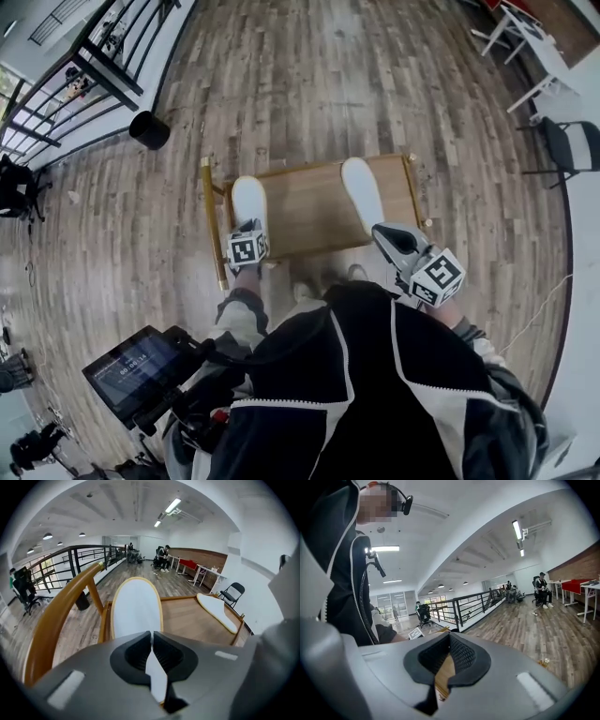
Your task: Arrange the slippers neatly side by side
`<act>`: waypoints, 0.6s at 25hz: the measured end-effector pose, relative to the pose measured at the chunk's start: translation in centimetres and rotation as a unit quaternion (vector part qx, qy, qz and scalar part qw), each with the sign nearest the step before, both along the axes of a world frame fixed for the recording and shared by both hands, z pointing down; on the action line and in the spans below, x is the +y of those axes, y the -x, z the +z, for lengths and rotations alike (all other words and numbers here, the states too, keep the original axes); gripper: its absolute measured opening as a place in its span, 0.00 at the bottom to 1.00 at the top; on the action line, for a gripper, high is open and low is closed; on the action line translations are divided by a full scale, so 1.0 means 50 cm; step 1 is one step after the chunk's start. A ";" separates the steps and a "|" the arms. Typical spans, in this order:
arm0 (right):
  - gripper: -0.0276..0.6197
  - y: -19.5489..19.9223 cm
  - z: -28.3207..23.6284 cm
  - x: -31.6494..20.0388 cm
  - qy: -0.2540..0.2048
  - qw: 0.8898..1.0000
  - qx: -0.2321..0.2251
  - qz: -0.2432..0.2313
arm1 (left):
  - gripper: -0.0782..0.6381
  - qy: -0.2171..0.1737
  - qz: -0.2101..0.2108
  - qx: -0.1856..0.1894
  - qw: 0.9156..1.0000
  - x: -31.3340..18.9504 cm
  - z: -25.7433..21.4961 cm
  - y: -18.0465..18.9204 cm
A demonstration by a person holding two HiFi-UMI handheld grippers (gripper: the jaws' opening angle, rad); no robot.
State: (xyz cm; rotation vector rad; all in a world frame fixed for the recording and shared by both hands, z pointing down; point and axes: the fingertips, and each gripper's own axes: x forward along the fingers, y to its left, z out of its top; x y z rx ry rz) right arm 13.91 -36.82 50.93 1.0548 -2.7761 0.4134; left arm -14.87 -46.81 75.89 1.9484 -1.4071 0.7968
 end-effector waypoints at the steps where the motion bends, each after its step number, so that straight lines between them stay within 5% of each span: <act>1: 0.05 -0.005 -0.002 0.009 -0.001 1.000 0.003 0.007 | 0.15 0.005 0.001 -0.003 1.000 0.004 0.011 0.005; 9: 0.05 -0.045 0.003 -0.012 0.009 0.999 0.006 0.040 | 0.15 0.064 -0.029 -0.002 0.998 -0.054 0.072 0.010; 15: 0.05 -0.042 0.002 0.000 0.004 0.999 0.009 0.044 | 0.36 0.070 -0.043 -0.013 0.997 -0.046 0.083 0.023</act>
